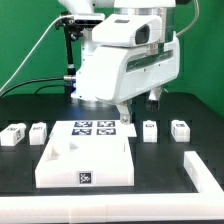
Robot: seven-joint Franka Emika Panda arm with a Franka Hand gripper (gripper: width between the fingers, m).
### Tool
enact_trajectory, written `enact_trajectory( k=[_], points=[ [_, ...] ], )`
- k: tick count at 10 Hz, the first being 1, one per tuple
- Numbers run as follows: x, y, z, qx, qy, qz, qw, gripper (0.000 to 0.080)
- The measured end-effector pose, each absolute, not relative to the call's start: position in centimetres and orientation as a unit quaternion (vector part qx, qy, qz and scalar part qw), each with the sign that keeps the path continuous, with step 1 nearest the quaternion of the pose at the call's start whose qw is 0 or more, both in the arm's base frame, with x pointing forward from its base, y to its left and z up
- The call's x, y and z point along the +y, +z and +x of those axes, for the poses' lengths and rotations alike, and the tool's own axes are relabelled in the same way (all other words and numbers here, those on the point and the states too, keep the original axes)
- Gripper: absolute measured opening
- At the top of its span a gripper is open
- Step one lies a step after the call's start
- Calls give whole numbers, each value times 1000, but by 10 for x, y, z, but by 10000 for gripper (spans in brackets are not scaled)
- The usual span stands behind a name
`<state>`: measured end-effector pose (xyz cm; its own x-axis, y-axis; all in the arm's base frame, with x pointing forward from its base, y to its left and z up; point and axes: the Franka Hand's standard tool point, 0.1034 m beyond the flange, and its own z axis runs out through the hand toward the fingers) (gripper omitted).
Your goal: Assemble one leg
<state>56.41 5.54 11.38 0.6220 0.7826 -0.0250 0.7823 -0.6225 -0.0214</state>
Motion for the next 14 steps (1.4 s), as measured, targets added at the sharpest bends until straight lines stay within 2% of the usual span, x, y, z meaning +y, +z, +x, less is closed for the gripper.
enact_trajectory(
  k=[12,14],
  points=[
    [55,113,564,-435,16,-900,4,650],
    [42,110,543,-530,14,-848,4,650]
  ],
)
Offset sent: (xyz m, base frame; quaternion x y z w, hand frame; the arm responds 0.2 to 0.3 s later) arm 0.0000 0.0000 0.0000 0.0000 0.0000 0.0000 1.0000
